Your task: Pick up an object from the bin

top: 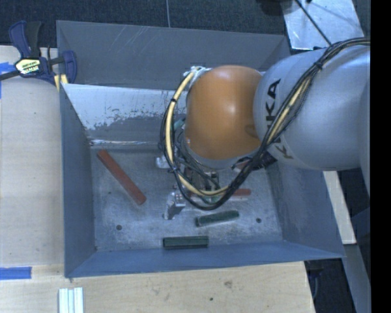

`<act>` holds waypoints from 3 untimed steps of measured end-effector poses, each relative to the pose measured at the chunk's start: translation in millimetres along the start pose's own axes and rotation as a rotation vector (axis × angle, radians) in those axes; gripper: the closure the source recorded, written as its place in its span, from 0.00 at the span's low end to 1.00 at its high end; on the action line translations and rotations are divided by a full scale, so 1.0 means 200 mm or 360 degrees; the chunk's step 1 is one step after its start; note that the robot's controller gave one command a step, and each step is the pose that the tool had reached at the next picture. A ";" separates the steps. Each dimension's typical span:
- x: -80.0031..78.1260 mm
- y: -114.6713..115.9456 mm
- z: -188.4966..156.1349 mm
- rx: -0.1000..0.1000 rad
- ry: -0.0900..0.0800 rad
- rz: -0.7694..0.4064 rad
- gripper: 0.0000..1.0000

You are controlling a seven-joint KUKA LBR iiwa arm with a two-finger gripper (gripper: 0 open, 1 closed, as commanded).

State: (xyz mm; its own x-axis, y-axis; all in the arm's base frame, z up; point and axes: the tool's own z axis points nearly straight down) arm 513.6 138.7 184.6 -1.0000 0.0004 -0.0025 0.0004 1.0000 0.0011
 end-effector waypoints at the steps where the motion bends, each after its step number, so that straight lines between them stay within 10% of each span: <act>1: -0.29 0.31 0.22 -0.0003 -0.0008 0.0182 0.00; 2: -0.17 0.11 0.23 0.0000 0.0003 0.0078 0.00; 3: -0.23 0.11 0.22 0.0004 -0.0002 0.0361 0.00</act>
Offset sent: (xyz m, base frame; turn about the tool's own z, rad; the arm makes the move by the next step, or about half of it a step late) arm -0.0279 -0.0973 -0.0264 -0.1425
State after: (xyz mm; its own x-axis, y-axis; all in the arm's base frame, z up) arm 559.4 160.0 141.1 -0.9743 0.2252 -0.0035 0.2252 0.9743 -0.0006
